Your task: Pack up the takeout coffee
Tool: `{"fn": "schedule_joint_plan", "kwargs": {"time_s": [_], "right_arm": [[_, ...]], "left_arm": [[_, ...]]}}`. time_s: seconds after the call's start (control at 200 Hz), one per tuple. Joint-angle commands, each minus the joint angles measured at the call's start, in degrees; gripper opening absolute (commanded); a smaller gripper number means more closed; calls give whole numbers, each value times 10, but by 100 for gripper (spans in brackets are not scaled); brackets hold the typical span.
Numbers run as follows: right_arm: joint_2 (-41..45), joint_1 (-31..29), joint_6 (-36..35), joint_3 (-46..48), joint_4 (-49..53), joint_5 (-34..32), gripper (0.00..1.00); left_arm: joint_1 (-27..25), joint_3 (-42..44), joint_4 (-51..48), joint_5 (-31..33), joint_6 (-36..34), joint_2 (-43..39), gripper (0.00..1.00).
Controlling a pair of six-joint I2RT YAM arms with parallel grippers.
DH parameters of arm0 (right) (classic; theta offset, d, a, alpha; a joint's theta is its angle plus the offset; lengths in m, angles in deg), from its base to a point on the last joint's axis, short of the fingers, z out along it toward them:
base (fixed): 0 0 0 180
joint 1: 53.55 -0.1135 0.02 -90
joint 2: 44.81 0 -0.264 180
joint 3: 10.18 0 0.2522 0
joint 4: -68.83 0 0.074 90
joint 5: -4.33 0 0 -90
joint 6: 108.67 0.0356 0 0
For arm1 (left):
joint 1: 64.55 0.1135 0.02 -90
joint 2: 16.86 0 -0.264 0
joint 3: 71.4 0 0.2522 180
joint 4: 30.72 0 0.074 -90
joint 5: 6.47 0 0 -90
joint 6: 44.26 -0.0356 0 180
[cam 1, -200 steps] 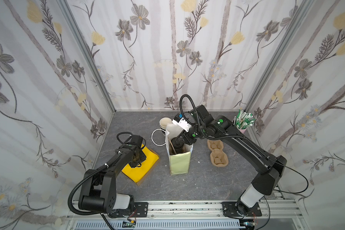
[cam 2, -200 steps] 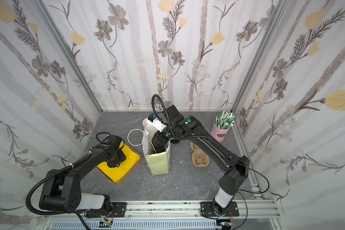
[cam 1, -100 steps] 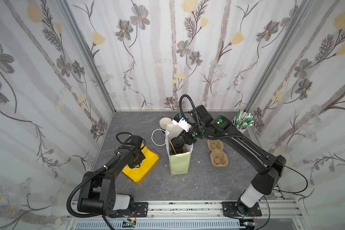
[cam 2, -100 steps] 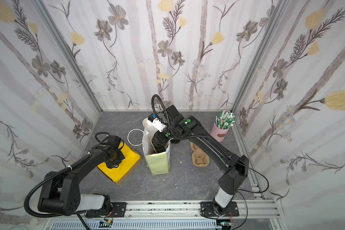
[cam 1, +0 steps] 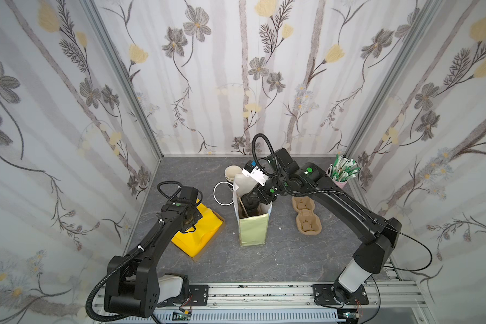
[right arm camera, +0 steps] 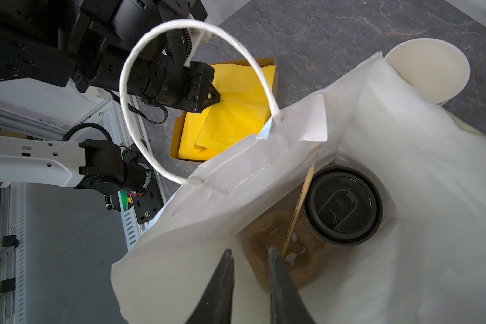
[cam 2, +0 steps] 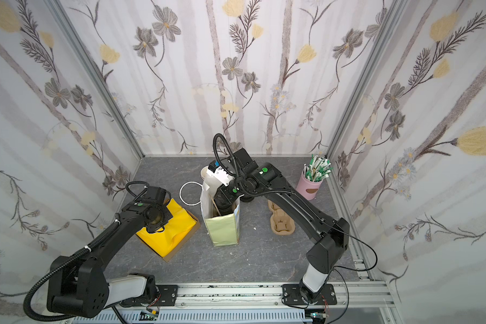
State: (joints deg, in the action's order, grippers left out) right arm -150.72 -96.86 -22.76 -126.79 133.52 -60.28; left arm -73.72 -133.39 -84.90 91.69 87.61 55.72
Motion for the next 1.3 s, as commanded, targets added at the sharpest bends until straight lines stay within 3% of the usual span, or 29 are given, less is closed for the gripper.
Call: {"fn": "schedule_joint_plan", "kwargs": {"time_s": [0.0, 0.3, 0.485, 0.839, 0.949, 1.084, 1.219, 1.294], "right_arm": [[-3, -1, -7, -2, -18, 16, 24], [-3, 0, -7, -1, -18, 16, 24], [-3, 0, -8, -2, -17, 15, 24], [-1, 0, -9, -2, -15, 11, 24], [-2, 0, -10, -2, -15, 11, 24], [0, -1, -10, -3, -15, 11, 24], [1, 0, -10, -2, -15, 9, 24], [1, 0, -9, -2, -15, 9, 24]], "left_arm": [[0, -2, -8, 14, 1, -2, 0], [1, -1, -6, 1, -5, 16, 0], [0, -1, -6, -5, -8, 32, 10], [0, -2, -6, -6, -12, 35, 7], [0, -2, -5, -6, -13, 38, 15], [1, -5, -6, -8, -18, 43, 13], [0, -8, -5, -6, -20, 43, 5], [0, -9, -5, -7, -21, 42, 8]]}}
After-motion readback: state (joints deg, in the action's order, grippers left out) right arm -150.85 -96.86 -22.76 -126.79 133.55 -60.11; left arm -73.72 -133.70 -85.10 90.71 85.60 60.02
